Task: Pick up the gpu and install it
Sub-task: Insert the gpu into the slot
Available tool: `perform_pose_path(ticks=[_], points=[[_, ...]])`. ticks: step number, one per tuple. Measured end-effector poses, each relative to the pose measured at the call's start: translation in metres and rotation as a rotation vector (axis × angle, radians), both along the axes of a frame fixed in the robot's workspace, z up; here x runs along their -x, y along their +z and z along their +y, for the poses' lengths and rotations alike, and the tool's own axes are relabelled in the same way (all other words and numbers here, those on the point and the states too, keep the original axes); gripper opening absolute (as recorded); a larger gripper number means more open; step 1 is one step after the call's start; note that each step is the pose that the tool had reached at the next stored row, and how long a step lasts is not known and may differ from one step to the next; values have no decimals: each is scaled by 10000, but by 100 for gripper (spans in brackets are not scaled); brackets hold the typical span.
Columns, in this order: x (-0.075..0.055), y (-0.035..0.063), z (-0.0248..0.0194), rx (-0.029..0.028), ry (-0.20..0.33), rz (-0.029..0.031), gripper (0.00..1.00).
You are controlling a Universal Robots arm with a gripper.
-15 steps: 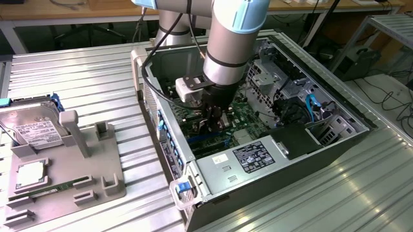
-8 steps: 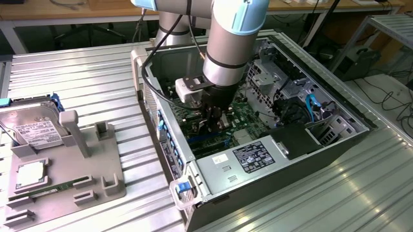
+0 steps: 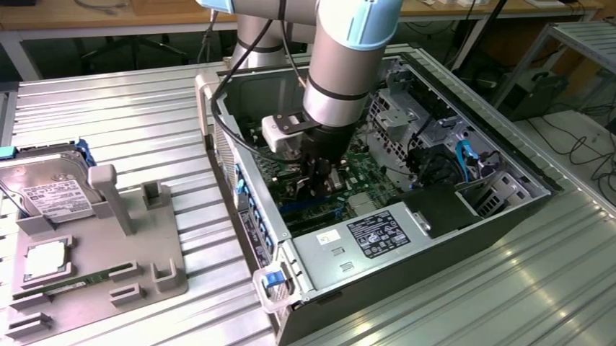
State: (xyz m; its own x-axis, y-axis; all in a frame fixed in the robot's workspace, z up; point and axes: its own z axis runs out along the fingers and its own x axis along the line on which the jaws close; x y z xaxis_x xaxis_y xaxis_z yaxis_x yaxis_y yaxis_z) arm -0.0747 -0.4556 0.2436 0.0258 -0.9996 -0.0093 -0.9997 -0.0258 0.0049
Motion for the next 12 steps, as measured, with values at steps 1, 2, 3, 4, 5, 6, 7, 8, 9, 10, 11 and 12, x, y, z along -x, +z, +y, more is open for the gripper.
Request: perform_pose_path(ticks=[1,2,3,4,5,6,7,8,9,10,11,12], points=[[0,8,0,1,0,1,28],[0,7,0,-1,0,0,28],[0,7,0,-1,0,0,28],[0,8,0,0,0,1,28],[0,8,0,0,0,0,28],[0,8,0,2,0,1,28],[1,6,-1,2,0,1,28],[1,4,-1,2,0,1,28],[1,1,-1,4,0,2,28],[0,-2,-1,7,-1,1,28],[0,-4,-1,13,-1,2,28],[0,-6,-1,18,0,2,28]])
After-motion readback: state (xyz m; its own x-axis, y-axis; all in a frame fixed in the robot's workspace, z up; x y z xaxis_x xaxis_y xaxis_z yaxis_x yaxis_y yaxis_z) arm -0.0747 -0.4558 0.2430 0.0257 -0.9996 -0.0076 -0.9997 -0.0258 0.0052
